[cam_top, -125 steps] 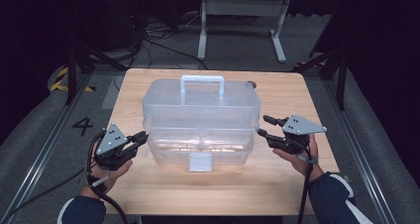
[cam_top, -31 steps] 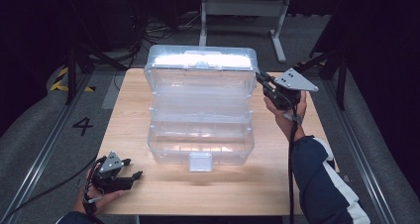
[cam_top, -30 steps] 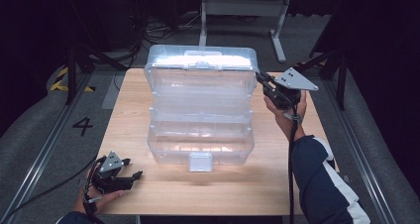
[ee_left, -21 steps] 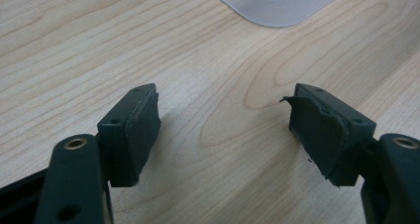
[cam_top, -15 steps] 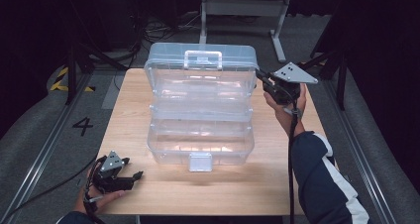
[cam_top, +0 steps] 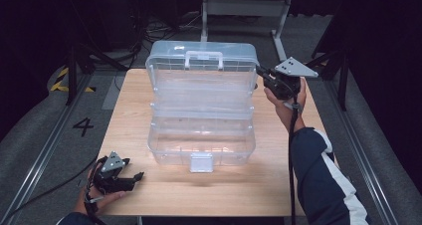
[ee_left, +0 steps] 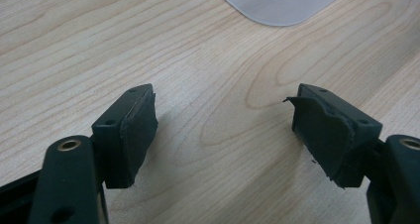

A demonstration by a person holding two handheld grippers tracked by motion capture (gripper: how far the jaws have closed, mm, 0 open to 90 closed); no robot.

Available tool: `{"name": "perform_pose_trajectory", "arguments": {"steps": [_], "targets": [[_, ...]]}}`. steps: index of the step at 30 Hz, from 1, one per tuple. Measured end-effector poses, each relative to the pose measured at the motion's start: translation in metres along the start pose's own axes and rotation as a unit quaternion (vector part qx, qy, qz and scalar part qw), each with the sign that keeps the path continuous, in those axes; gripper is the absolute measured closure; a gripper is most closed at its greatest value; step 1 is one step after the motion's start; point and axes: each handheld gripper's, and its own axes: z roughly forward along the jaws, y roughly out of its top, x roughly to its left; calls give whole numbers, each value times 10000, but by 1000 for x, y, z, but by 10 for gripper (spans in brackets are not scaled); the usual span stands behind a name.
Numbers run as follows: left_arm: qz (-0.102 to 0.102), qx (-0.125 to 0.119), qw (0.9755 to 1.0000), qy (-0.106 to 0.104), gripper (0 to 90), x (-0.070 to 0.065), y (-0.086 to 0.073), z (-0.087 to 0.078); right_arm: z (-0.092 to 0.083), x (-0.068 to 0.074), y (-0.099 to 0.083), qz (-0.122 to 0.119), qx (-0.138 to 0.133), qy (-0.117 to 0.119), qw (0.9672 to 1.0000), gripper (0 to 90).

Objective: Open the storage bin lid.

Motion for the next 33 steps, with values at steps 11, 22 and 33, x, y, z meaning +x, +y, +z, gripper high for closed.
{"name": "perform_pose_trajectory", "arguments": {"steps": [11,22,33], "targets": [[22,0,10000,5,257,0,0,0,10,-7,2,81,48,21,10000,834],[16,1,10000,-1,253,0,0,0,23,-15,4,187,137,57,9997,832],[61,5,10000,-1,248,1,1,1,34,-22,3,374,188,95,9991,832]]}}
